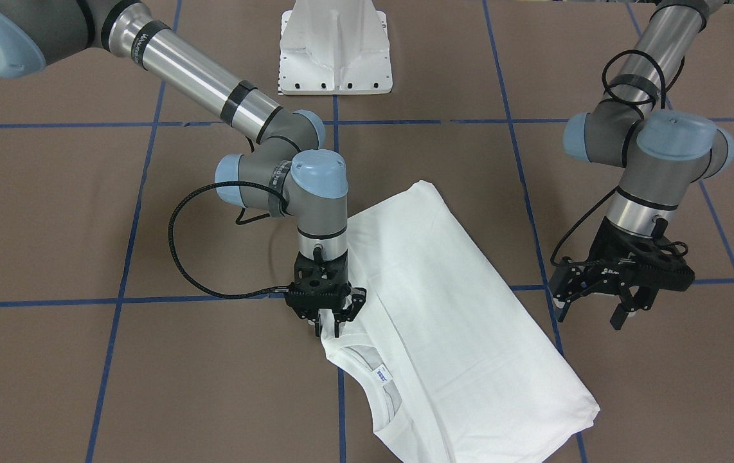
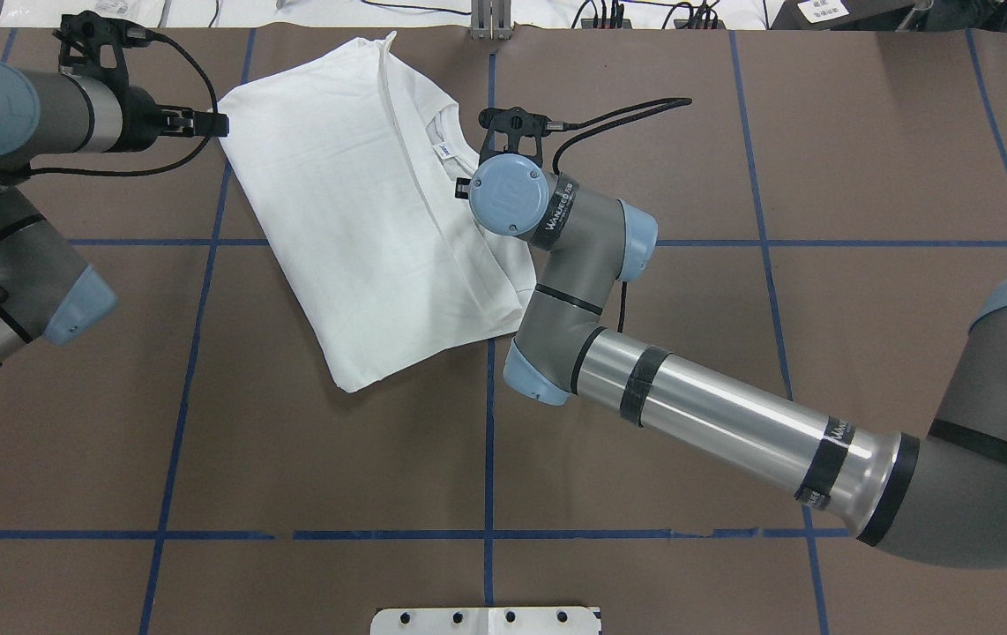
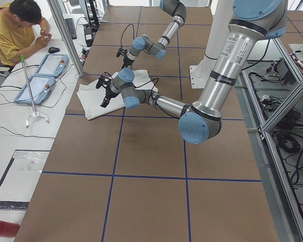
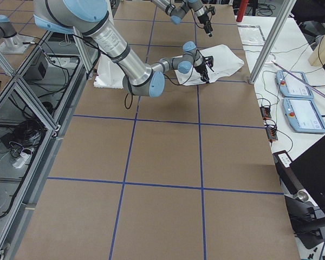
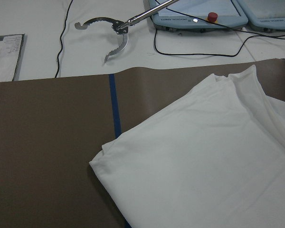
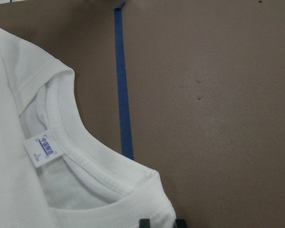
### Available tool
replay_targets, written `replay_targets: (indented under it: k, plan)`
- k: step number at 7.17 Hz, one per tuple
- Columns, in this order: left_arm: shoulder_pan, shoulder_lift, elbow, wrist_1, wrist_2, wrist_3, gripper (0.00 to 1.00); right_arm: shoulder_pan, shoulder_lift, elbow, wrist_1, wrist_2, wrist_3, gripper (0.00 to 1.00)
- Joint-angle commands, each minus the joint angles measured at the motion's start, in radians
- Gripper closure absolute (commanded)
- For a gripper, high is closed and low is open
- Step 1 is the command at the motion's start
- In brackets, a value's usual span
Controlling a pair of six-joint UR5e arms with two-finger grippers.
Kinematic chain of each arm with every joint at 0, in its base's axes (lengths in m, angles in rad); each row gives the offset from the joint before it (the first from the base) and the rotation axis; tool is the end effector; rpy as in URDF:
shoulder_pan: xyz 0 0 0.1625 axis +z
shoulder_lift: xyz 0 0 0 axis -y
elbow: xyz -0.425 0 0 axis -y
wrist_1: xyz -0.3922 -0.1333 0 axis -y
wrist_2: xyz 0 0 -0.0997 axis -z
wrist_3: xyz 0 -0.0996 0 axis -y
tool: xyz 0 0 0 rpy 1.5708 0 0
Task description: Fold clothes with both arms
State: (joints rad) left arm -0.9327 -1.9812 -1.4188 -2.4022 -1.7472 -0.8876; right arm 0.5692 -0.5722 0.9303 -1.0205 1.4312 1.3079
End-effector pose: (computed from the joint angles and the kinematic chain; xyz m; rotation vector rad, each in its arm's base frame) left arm 0.3131 -0.6166 0.4090 0.6763 0.8659 -0.1278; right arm -0.6482 -0.5895 0.2372 0.4879 -0.7812 0.3479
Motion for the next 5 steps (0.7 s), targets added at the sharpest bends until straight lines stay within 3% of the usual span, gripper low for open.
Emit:
replay_targets:
  k: [1, 3, 5]
  plan:
    - [0.002, -0.001, 0.0, 0.0, -0.002, -0.001, 0.0, 0.0, 0.002, 0.008, -0.044, 0.0, -0.036, 1.0]
    - [0.005, -0.001, 0.001, 0.0, 0.0, -0.002, 0.0, 0.008, -0.006, 0.059, -0.079, 0.005, -0.05, 1.0]
    - [0.006, -0.001, 0.0, 0.0, -0.002, -0.002, 0.0, 0.003, -0.125, 0.276, -0.192, 0.009, -0.05, 1.0]
